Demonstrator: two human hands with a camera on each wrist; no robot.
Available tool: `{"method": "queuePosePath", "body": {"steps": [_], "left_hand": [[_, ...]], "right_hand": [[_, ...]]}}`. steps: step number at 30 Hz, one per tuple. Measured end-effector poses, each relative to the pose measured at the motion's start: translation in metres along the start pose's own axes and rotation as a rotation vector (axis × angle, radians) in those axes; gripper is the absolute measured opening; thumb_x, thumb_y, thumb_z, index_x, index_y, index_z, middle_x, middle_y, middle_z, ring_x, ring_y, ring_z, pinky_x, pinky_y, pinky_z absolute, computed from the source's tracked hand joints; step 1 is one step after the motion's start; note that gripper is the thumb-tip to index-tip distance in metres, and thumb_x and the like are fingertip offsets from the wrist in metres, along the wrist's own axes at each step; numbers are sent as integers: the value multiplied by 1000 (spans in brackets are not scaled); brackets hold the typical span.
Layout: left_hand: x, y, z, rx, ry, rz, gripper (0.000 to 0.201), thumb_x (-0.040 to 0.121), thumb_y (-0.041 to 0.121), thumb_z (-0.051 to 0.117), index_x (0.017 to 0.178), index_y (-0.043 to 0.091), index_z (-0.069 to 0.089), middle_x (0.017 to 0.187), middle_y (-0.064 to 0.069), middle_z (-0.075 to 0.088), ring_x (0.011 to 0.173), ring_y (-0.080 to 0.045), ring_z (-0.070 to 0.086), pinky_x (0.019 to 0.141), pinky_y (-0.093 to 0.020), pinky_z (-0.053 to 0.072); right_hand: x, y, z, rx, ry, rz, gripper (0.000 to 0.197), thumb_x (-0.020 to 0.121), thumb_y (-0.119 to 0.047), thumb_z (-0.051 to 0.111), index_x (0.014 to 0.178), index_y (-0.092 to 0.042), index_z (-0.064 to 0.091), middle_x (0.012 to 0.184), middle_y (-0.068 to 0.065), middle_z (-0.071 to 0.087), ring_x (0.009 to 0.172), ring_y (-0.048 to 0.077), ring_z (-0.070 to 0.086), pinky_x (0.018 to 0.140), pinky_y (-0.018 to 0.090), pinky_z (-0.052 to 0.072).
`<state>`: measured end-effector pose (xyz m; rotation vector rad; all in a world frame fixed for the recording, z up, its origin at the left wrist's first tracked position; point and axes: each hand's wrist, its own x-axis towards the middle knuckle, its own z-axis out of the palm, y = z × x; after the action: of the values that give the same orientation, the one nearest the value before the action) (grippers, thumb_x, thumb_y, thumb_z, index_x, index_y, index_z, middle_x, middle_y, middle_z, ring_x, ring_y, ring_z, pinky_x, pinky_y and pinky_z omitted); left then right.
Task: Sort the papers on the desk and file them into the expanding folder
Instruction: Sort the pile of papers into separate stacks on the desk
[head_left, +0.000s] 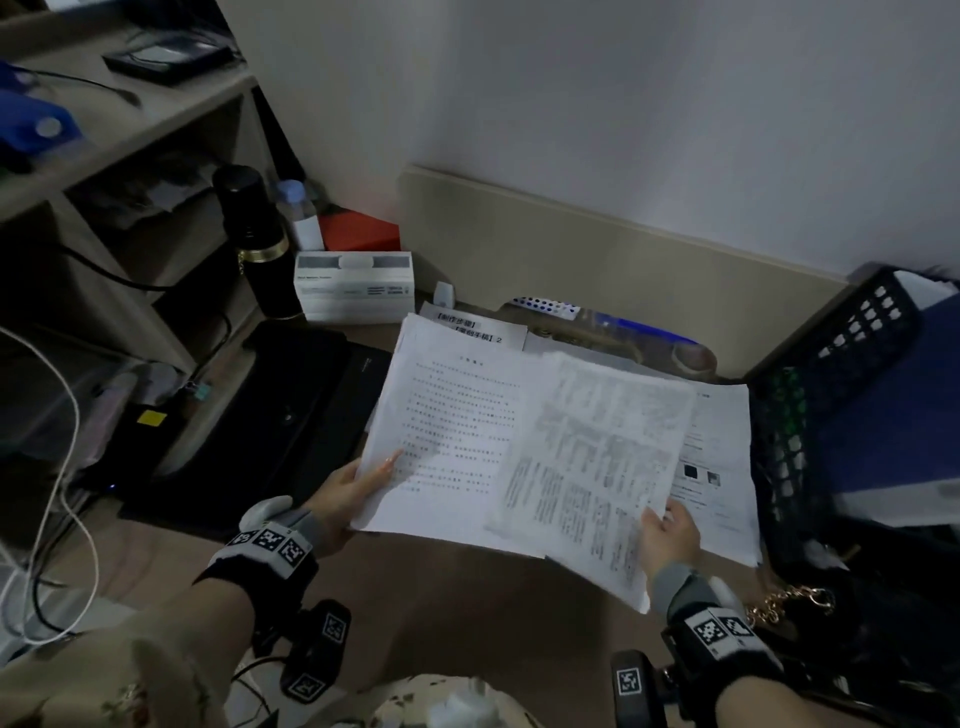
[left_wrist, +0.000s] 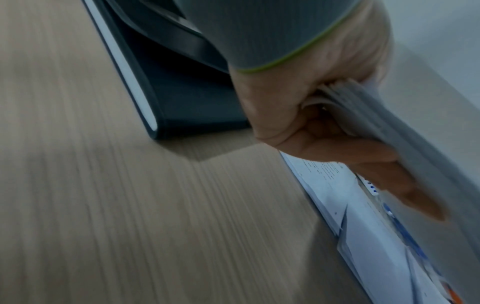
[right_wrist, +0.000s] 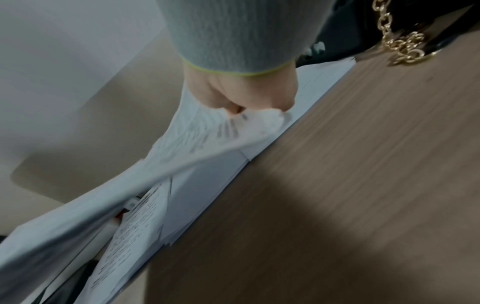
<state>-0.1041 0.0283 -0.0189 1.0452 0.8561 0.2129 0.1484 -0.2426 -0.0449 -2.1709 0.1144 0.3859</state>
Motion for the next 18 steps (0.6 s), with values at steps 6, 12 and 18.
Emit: {"method": "queuePosePath", "body": {"steps": [6,12,18], "left_hand": [[-7,5,-23,-39,-25,9,105,37,61,91,121,6,60,108,-19,71,89,-31,71,67,-35,57],[-7,19,-47,-78,6,27,83,57,53,86,118,3,61,106,-17,70,80,-26,72,59,-32,57],[5,31,-81,-115,109,32,39,97,28,55,131,9,57,123,-14,66,114,-39,61,95,-55,50]], "right_hand": [[2,1,-8,56,240,6,30,97,-4,39,121,3,56,121,28,58,110,43,54,95,44,42],[-7,7,18,51,223,96,36,99,-11,38,132,-1,49,129,25,55,117,43,51,99,46,41],[-30,4,44,64,94,54,28,95,-5,40,116,-1,59,114,20,63,105,39,58,85,35,42]]}}
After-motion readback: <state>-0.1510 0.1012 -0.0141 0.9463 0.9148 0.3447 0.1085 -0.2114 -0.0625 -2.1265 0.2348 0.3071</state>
